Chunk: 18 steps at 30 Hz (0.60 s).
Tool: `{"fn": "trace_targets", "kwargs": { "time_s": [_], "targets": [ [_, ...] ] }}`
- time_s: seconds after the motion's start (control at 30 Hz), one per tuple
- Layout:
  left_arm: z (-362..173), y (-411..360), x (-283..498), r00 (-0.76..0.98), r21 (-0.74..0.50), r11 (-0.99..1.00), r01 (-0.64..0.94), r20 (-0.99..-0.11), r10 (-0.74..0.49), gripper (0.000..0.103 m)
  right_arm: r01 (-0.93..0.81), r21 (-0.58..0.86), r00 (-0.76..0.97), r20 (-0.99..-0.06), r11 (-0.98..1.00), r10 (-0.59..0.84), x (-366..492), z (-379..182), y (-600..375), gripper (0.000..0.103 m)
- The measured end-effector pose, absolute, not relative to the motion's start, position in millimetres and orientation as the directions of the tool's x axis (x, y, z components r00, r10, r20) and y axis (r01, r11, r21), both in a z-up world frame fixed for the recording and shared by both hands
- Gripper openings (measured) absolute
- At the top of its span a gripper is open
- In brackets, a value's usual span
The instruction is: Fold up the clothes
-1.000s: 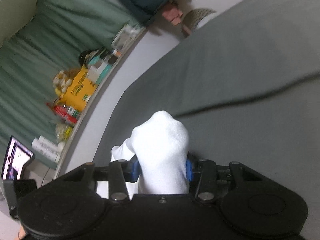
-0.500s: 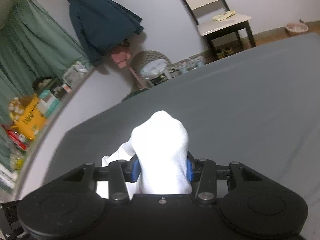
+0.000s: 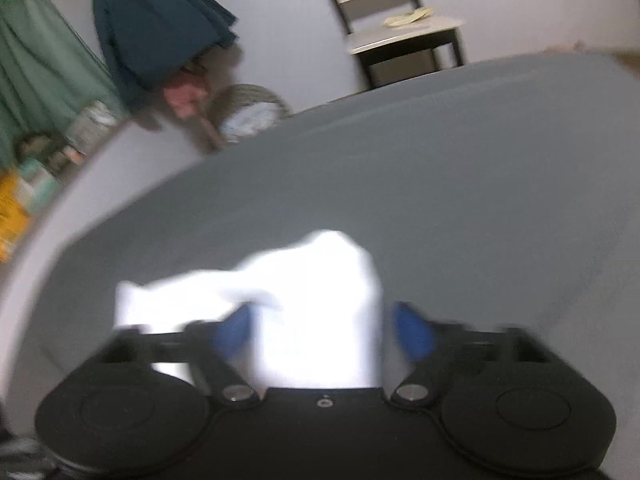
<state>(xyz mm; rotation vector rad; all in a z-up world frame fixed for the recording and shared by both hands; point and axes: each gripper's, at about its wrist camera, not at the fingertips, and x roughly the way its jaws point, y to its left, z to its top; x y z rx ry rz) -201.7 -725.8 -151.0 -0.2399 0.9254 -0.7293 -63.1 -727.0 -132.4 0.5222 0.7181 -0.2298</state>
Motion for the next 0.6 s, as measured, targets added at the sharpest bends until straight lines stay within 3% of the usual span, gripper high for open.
{"fn": "trace_targets", "kwargs": {
  "time_s": [0.07, 0.17, 0.33, 0.43, 0.53, 0.6],
  "targets": [
    [-147.8, -720.2, -204.4, 0.386, -0.468, 0.743, 0.478, -0.648, -0.656, 0.056, 0.375, 0.372, 0.743, -0.669, 0.850, -0.035, -75.4, -129.3, -727.1, 0.092],
    [-142.9, -711.7, -208.6, 0.387, -0.442, 0.749, 0.494, -0.659, -0.645, 0.076, 0.375, 0.365, 0.757, -0.651, 0.852, -0.054, -94.0, -123.4, -725.4, 0.091],
    [-123.9, -697.3, -226.0, 0.461, -0.376, 0.783, 0.495, -0.651, -0.604, 0.078, 0.334, 0.349, 0.831, -0.548, 0.876, -0.099, -124.0, -98.7, -693.4, 0.089],
    [-107.5, -693.3, -238.0, 0.515, -0.395, 0.761, 0.515, -0.566, -0.643, 0.078, 0.302, 0.356, 0.856, -0.510, 0.884, -0.087, -130.6, -96.3, -663.9, 0.089],
    [-93.9, -692.5, -243.9, 0.524, -0.446, 0.708, 0.548, -0.477, -0.706, 0.078, 0.274, 0.355, 0.846, -0.530, 0.894, -0.049, -127.8, -111.7, -636.3, 0.089],
    [-91.5, -699.8, -235.0, 0.506, -0.514, 0.686, 0.515, -0.463, -0.728, 0.078, 0.272, 0.317, 0.825, -0.563, 0.909, -0.050, -123.7, -125.9, -619.9, 0.089]
  ]
}}
